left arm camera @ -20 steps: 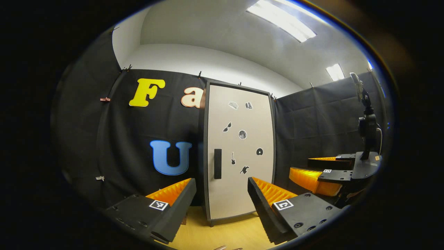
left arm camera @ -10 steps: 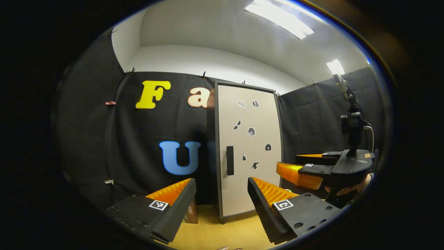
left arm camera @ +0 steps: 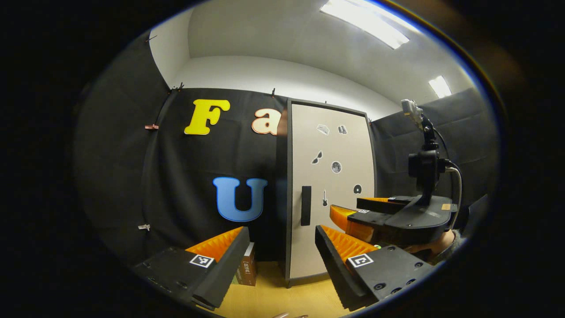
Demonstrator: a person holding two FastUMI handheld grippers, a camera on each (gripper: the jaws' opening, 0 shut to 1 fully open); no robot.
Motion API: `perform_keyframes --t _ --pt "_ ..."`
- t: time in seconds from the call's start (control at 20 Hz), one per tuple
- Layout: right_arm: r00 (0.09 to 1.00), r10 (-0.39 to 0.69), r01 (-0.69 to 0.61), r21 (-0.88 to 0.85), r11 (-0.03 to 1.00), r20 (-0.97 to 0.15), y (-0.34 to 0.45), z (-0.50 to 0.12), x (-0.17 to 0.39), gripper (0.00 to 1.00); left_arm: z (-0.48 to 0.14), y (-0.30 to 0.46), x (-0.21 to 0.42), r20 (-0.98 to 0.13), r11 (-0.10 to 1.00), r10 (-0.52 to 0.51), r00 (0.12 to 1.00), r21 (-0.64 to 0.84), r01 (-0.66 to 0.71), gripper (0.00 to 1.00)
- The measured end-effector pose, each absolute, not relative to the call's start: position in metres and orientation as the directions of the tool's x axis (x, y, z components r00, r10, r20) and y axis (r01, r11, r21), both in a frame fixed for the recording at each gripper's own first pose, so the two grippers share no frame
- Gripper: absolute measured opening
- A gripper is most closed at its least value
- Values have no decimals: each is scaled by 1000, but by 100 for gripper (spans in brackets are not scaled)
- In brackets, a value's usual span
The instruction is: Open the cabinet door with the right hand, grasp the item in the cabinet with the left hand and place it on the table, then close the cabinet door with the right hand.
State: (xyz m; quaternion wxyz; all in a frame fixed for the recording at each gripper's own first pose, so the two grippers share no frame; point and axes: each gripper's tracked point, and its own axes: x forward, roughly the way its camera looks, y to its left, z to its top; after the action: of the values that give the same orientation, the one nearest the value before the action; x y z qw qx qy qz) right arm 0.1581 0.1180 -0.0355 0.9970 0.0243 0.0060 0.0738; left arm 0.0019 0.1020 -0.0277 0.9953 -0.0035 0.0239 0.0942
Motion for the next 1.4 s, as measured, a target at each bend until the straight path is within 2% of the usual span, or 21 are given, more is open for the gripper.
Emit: perform_keyframes --t 0.25,0.45,0.55,0.95,1.0,1.2,1.25,1.35,1.4 --pt "986 165 -165 66 984 4 134 -48 204 96 -37 118 3 -73 964 265 961 1 -266 94" --pt "991 130 -131 46 990 16 135 -55 244 95 -45 134 1 -91 945 325 941 -19 -328 94" --pt "994 111 -112 60 992 9 135 -61 263 78 -50 141 -1 -102 935 352 931 -17 -355 94" --pt "999 24 -22 63 998 -37 125 -91 310 75 -57 173 -7 -146 897 439 886 31 -440 94" --pt "999 25 -23 66 998 -39 127 -93 315 68 -56 174 -5 -146 898 439 887 30 -439 94" --pt "999 6 -2 80 997 -48 132 -92 314 52 -60 179 -1 -156 902 431 889 28 -432 94" --pt "999 -3 5 65 998 -35 134 -96 325 36 -60 181 -3 -154 900 434 888 31 -435 94" --pt "1000 -2 3 28 1000 -24 135 -96 323 33 -58 185 -5 -148 897 441 885 27 -442 94" --pt "1000 3 -2 28 1000 -28 135 -95 322 27 -57 186 -5 -146 896 442 885 24 -444 94"
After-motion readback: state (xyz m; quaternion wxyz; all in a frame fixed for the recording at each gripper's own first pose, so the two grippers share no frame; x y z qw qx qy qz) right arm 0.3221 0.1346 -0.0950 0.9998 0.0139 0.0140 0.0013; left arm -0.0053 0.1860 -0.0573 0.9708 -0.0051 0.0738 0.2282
